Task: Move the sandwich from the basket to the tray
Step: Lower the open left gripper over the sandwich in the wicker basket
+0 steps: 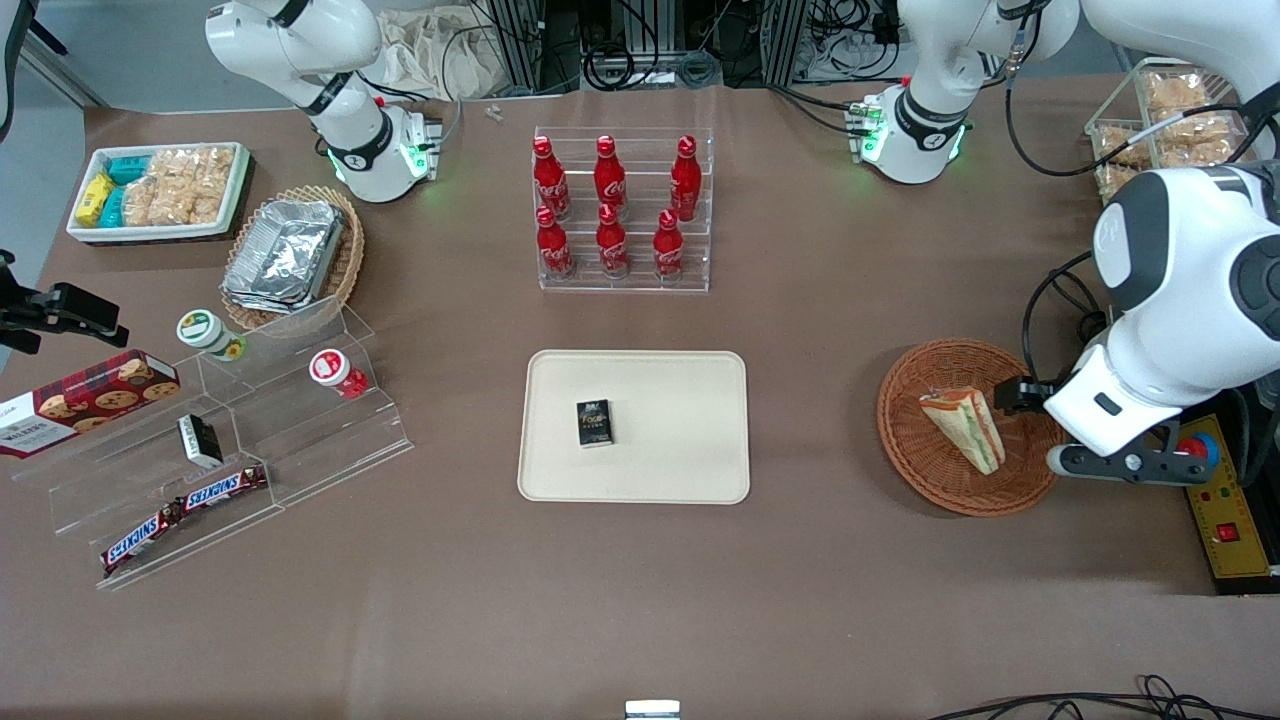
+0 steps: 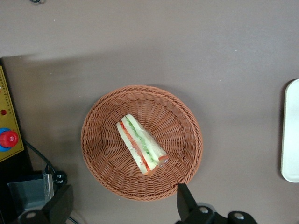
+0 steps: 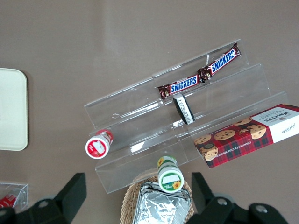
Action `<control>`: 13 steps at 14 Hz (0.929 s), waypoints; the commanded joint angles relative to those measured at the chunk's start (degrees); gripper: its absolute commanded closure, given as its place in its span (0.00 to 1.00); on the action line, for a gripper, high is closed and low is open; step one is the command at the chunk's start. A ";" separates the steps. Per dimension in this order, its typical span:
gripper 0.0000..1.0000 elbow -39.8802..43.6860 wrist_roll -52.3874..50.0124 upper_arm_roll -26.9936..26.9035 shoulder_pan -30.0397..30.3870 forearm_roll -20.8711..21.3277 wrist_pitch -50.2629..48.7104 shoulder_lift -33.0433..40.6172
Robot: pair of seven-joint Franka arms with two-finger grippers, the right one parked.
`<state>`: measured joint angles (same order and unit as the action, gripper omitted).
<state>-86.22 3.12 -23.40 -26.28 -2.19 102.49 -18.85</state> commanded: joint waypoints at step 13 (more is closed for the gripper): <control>0.01 -8.16 -24.71 -0.51 1.76 -0.79 8.06 -6.02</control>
<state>-91.89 -16.05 -24.04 -23.74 -2.40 107.83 -24.65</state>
